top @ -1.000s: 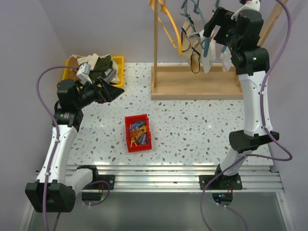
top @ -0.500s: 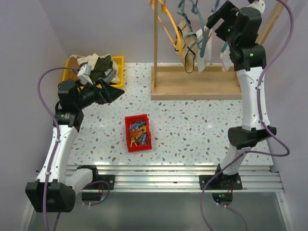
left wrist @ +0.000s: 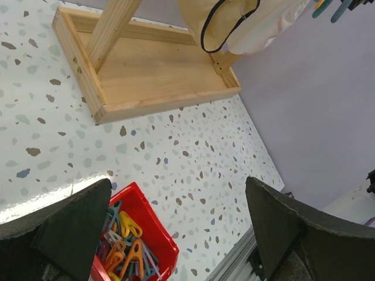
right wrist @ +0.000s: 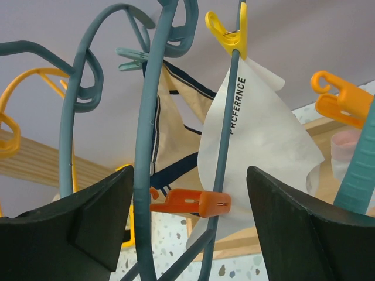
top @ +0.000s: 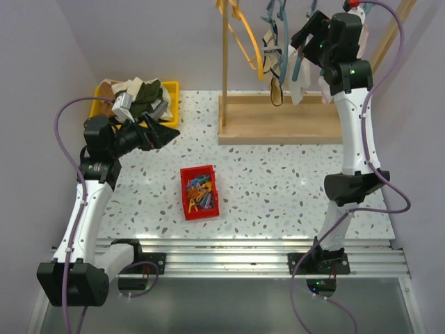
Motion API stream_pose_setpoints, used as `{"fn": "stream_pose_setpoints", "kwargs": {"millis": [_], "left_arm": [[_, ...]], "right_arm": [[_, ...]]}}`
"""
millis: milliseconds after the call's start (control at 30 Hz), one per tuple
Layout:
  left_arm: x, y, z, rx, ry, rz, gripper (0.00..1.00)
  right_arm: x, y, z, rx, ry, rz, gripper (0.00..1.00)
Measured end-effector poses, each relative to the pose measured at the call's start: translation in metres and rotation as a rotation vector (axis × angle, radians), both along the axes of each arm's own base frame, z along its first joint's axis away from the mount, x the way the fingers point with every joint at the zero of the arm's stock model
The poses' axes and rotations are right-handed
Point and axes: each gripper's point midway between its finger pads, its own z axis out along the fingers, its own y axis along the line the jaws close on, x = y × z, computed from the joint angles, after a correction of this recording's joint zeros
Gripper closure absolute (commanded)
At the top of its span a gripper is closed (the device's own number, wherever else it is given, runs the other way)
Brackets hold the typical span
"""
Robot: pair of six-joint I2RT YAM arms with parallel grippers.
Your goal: Remove the underwear clipped to the hanger
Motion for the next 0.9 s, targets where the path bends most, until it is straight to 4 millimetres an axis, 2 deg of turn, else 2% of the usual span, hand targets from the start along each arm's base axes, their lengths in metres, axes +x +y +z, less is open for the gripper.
{"fn": "stream_pose_setpoints", "kwargs": {"millis": [233,500,733,900], "left_arm": [[0.001,0.000,-0.002,-0.001,0.009,-0.003,0.00],[0.001,-0.001,-0.013,-0.010,0.029,-0.008,0.00],[0.000,-0.003,-0.016,-0.020,0.039,-0.014,0.00],[0.000,-0.003,-0.015,-0.025,0.036,-0.017,0.00]], "right_arm": [[-0.008,-0.007,-0.009,-0.048,0.045,-0.016,0.27],[-0.034,-0.019,-0.015,-0.189,0.109,-0.001,0.30],[-0.047,-0.025,-0.017,-0.294,0.136,0.029,0.42],[-0.053,-0.028,-0.023,-0.332,0.166,0.043,0.56]]}}
